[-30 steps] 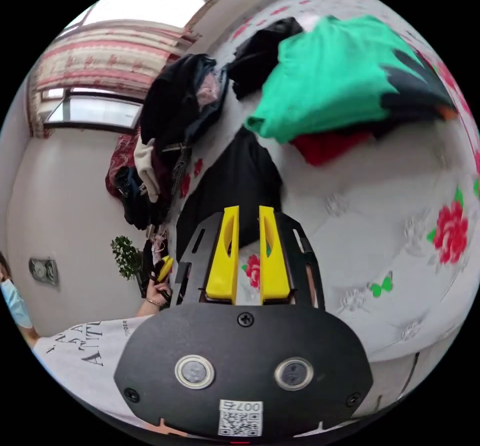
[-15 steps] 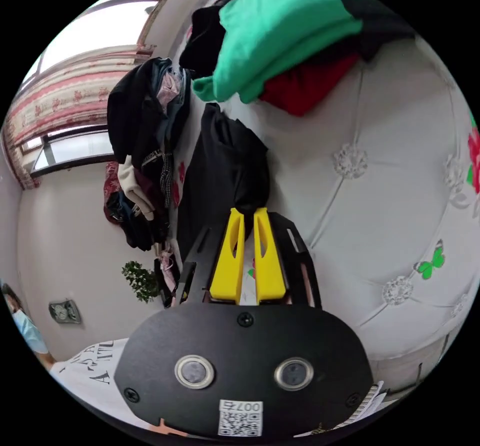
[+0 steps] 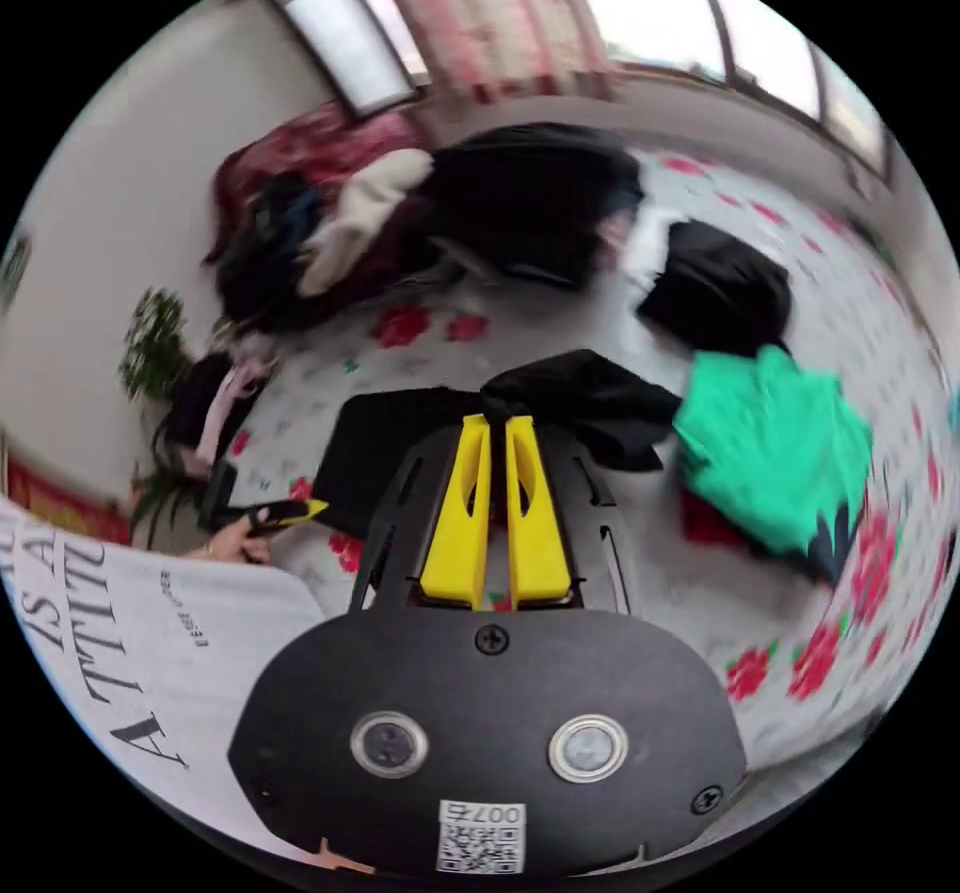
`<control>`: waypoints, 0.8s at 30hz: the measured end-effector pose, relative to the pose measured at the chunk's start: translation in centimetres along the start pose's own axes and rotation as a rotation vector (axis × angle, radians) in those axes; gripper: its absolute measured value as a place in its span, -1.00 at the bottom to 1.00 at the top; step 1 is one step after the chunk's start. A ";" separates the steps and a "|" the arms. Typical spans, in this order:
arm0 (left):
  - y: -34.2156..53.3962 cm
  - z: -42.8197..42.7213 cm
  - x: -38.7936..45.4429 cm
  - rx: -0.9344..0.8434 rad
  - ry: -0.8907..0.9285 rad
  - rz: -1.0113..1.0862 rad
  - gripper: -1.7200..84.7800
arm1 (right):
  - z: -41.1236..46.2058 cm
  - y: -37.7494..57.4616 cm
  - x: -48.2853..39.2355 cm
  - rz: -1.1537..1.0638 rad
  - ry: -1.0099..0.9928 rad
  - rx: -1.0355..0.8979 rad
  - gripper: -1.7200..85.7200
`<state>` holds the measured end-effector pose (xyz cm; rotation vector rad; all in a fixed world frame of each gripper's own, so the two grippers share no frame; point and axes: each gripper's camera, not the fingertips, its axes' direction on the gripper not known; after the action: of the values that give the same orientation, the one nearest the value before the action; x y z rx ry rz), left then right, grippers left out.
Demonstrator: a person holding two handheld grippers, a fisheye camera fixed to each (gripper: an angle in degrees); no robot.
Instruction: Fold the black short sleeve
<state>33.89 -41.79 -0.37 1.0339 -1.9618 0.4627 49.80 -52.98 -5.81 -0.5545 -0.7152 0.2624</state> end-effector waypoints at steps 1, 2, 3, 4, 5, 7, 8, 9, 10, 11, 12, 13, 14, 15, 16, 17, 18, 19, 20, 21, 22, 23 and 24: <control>-0.1 -0.3 -0.4 -0.012 0.023 0.010 -0.84 | 0.4 -0.5 -1.7 -0.067 -0.036 -0.007 -0.95; -0.2 -0.6 -1.0 -0.019 0.047 0.014 -0.83 | 1.5 -1.3 -4.9 -0.178 -0.133 -0.036 -0.95; -0.2 -0.9 -1.2 -0.017 0.060 0.015 -0.82 | 3.2 -1.6 -7.6 -0.260 -0.236 -0.085 -0.95; -0.2 -1.4 -1.8 -0.009 0.088 0.019 -0.81 | 4.2 -1.6 -8.7 -0.291 -0.286 -0.117 -0.95; -0.1 -1.9 -2.4 -0.002 0.118 0.020 -0.79 | 6.4 -1.5 -10.6 -0.321 -0.359 -0.180 -0.94; 0.2 -2.7 -3.4 0.008 0.148 0.018 -0.77 | 10.0 -1.0 -12.4 -0.322 -0.422 -0.275 -0.93; 0.4 -3.2 -4.0 0.014 0.160 0.020 -0.76 | 12.0 -0.6 -13.0 -0.296 -0.455 -0.338 -0.92; 0.5 -3.4 -4.3 0.017 0.165 0.022 -0.75 | 13.3 -0.2 -13.3 -0.279 -0.495 -0.392 -0.91; 0.7 -3.9 -4.9 0.024 0.162 0.023 -0.75 | 13.7 0.0 -13.2 -0.271 -0.502 -0.407 -0.90; 0.8 -4.4 -5.5 0.030 0.164 0.031 -0.73 | 13.9 0.3 -12.8 -0.245 -0.490 -0.415 -0.89; 0.9 -4.6 -5.8 0.030 0.171 0.032 -0.72 | 13.8 0.4 -11.8 -0.209 -0.464 -0.402 -0.88; 1.0 -5.0 -6.5 0.034 0.196 0.030 -0.70 | 13.7 0.5 -11.2 -0.183 -0.447 -0.391 -0.88; 1.1 -5.4 -7.2 0.044 0.224 0.026 -0.70 | 13.4 0.5 -9.5 -0.107 -0.411 -0.364 -0.87; 1.2 -5.6 -7.6 0.052 0.236 0.024 -0.69 | 13.1 0.7 -7.5 -0.006 -0.390 -0.339 -0.87; 1.2 -5.9 -8.2 0.061 0.247 0.020 -0.69 | 13.0 0.9 -6.4 0.050 -0.385 -0.325 -0.86; 1.1 -6.0 -8.7 0.059 0.246 0.017 -0.68 | 12.8 1.5 -4.1 0.176 -0.370 -0.293 -0.86; 1.0 -5.9 -8.9 0.055 0.248 0.020 -0.68 | 12.5 2.3 -1.9 0.298 -0.361 -0.264 -0.85; 0.6 -5.7 -9.1 0.045 0.254 0.029 -0.67 | 12.4 2.8 -0.9 0.352 -0.365 -0.251 -0.85; 0.1 -5.4 -9.0 0.033 0.256 0.042 -0.65 | 12.3 3.7 0.7 0.441 -0.384 -0.228 -0.84; -0.2 -5.2 -8.9 0.025 0.257 0.051 -0.63 | 12.5 4.4 1.8 0.508 -0.403 -0.223 -0.83; -0.7 -4.8 -8.4 0.008 0.261 0.076 -0.62 | 12.6 4.8 2.3 0.535 -0.411 -0.226 -0.83; -1.0 -4.3 -7.7 -0.008 0.258 0.105 -0.60 | 13.0 5.3 3.0 0.572 -0.419 -0.242 -0.82; -1.2 -4.0 -7.4 -0.016 0.251 0.119 -0.60 | 13.3 5.7 3.4 0.592 -0.419 -0.255 -0.82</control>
<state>39.11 -36.25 -4.18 0.8093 -1.8047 0.6104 42.95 -41.73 1.07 -0.9680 -0.9853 0.8649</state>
